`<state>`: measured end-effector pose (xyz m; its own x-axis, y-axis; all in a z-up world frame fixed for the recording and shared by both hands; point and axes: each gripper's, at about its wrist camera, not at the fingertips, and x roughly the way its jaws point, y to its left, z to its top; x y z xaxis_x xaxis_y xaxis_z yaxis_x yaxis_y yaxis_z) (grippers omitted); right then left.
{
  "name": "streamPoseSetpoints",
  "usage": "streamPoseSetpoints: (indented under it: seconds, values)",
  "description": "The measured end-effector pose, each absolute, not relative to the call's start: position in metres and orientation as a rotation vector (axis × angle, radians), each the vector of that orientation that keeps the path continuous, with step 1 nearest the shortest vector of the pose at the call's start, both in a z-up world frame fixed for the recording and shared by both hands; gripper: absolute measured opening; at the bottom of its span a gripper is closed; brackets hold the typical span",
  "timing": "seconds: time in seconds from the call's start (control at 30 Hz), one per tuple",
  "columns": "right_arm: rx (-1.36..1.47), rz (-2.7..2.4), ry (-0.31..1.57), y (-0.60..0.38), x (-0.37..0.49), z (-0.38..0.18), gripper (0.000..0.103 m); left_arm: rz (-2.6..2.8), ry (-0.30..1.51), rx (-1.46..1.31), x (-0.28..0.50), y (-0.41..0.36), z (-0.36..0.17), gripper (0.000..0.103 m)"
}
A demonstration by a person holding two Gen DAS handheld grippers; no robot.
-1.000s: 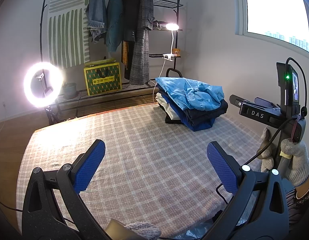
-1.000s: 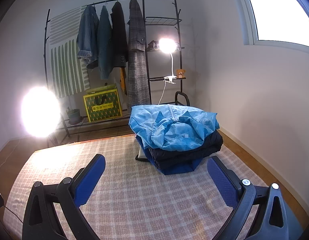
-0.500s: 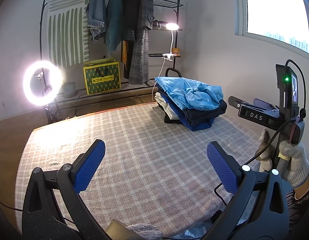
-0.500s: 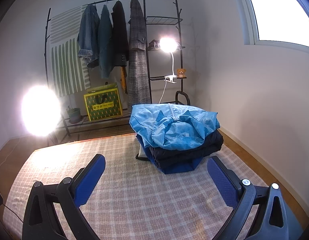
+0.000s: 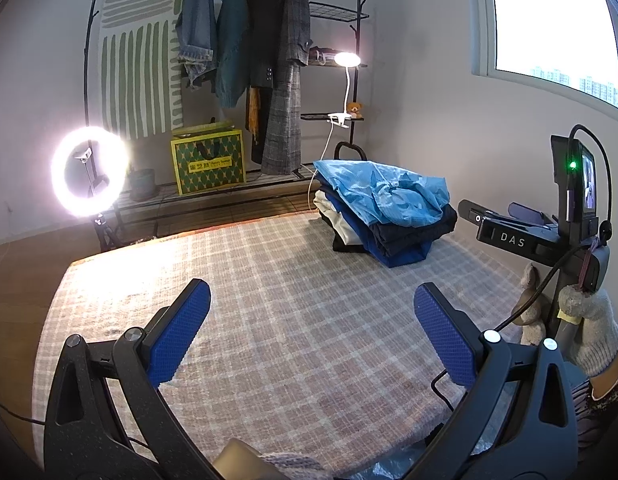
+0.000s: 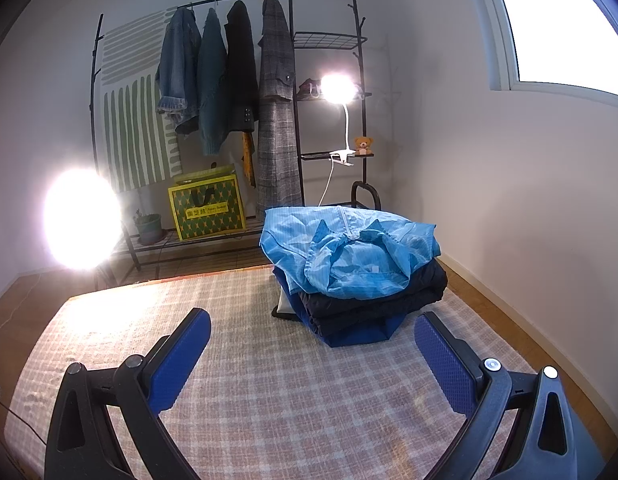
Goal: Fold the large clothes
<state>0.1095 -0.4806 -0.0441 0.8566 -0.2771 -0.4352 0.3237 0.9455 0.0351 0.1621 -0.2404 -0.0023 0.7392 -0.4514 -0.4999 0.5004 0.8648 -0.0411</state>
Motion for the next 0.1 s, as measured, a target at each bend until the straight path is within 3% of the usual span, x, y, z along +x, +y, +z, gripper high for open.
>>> streamPoseSetpoints:
  seconds: [0.1]
  values:
    - [0.109,-0.316,0.441,-0.4807,0.1099,-0.0439,0.103,-0.519,0.523,0.094,0.1625,-0.2400,-0.0010,0.103]
